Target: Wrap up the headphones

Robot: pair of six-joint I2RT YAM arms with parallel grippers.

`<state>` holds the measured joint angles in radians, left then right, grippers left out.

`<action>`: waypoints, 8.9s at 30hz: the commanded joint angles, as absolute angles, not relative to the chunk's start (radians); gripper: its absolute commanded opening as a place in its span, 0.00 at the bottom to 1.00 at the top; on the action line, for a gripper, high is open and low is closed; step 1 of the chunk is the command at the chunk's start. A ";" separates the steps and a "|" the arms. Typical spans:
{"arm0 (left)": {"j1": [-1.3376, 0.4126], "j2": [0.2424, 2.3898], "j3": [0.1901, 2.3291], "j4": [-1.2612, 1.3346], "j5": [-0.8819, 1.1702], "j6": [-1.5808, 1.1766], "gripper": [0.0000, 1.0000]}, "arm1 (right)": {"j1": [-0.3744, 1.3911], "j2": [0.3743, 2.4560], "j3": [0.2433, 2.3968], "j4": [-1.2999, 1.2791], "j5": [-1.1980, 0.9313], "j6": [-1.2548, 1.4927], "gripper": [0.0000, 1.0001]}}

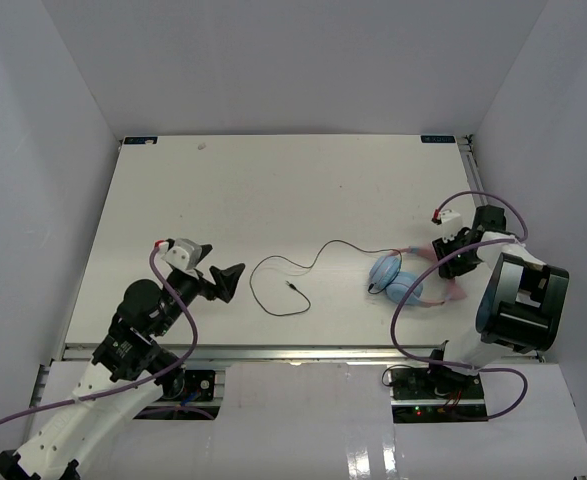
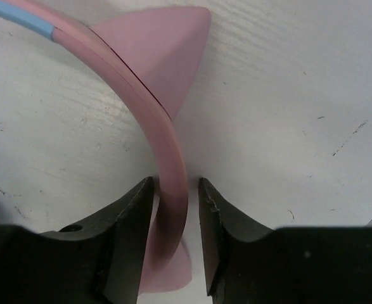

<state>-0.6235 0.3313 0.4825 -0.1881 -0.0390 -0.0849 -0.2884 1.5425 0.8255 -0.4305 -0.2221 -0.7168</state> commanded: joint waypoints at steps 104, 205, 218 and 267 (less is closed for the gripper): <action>-0.876 1.509 1.228 -0.193 0.054 0.259 0.16 | 0.459 1.300 0.900 0.117 0.423 -0.356 0.08; -0.771 2.145 1.046 1.383 0.100 -0.346 0.51 | 0.221 1.115 1.338 -0.351 -0.398 0.330 0.08; -0.749 2.140 0.948 1.427 0.196 -0.441 0.00 | 0.218 1.114 1.328 -0.348 -0.394 0.323 0.08; -0.879 1.716 1.439 -0.390 0.170 0.380 0.00 | 0.438 1.378 0.882 -0.043 0.088 -0.323 0.08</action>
<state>-0.8839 1.7263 1.3516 -0.3462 0.2161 0.2464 0.4217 1.3644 0.8862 -0.0493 0.1857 -0.2782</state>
